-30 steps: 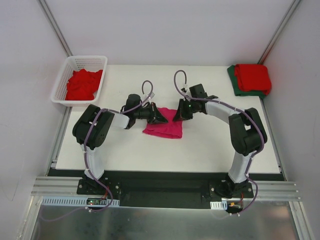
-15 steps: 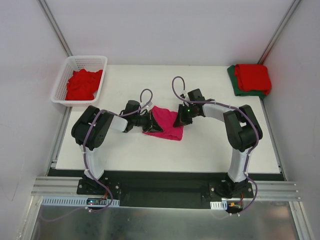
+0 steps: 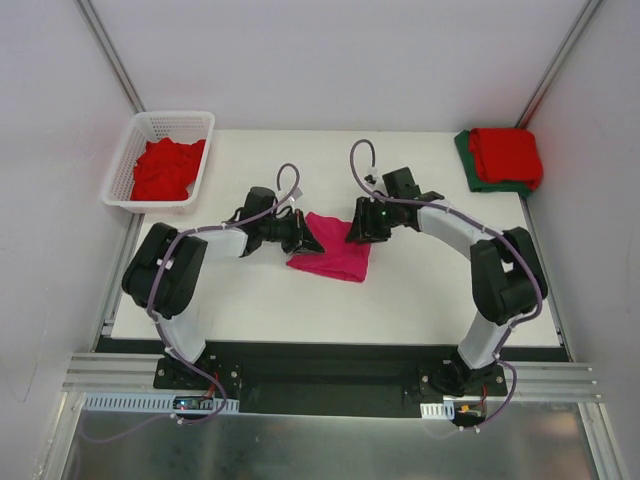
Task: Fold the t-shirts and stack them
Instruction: Put the neatly folded tshirt into the corner of the board with the right arm
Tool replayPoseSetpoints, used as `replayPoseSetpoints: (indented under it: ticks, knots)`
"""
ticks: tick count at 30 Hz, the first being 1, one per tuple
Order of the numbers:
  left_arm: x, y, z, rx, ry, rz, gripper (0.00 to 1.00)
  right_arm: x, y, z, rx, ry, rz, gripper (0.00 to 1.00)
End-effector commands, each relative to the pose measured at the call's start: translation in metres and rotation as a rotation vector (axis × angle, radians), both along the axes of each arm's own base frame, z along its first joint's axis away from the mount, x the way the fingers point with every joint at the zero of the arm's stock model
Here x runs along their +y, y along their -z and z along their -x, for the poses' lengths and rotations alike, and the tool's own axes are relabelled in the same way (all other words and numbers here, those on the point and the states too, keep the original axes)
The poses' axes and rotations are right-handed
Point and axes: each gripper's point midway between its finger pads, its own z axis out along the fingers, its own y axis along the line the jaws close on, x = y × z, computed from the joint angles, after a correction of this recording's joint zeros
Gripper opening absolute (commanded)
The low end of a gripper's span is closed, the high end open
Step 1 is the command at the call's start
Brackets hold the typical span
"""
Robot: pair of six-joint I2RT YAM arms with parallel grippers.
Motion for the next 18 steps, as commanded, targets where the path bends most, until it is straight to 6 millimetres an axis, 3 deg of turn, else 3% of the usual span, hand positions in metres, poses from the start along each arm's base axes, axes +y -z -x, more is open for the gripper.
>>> replayPoseSetpoints:
  ticks: [1,4,7,9,10,12,13,15,16,17,18]
  knots:
    - [-0.001,-0.069,-0.015,-0.177,0.005,0.04,0.02,-0.006,-0.058,-0.011,-0.165,-0.001,-0.005,0.47]
    - [0.003,-0.084,-0.007,-0.199,0.001,0.038,0.05,-0.012,-0.059,-0.018,-0.195,0.016,0.035,0.47]
    - [0.011,-0.079,0.005,-0.2,-0.015,-0.006,0.15,-0.016,-0.049,-0.03,-0.201,0.038,0.076,0.47]
    - [0.02,-0.059,0.016,-0.181,-0.031,-0.087,0.15,-0.019,-0.045,-0.044,-0.215,0.061,0.106,0.36]
    - [0.024,-0.051,0.019,-0.174,-0.039,-0.124,0.14,-0.018,-0.033,-0.047,-0.193,0.061,0.124,0.25]
    - [0.037,-0.024,0.033,-0.15,-0.066,-0.24,0.07,-0.018,-0.033,-0.062,-0.214,0.083,0.148,0.14]
    - [0.041,-0.018,0.038,-0.149,-0.078,-0.266,0.04,-0.019,-0.021,-0.067,-0.201,0.086,0.173,0.07]
    - [0.049,0.0,0.053,-0.153,-0.094,-0.341,0.0,-0.026,-0.014,-0.081,-0.215,0.104,0.223,0.02]
    - [0.052,0.007,0.06,-0.144,-0.089,-0.369,0.0,-0.024,-0.021,-0.091,-0.233,0.109,0.226,0.01]
    - [0.053,0.012,0.064,-0.148,-0.091,-0.39,0.0,-0.028,-0.01,-0.097,-0.215,0.115,0.246,0.02]
    - [0.054,0.022,0.078,-0.126,-0.068,-0.427,0.0,-0.029,-0.01,-0.103,-0.225,0.119,0.257,0.01]
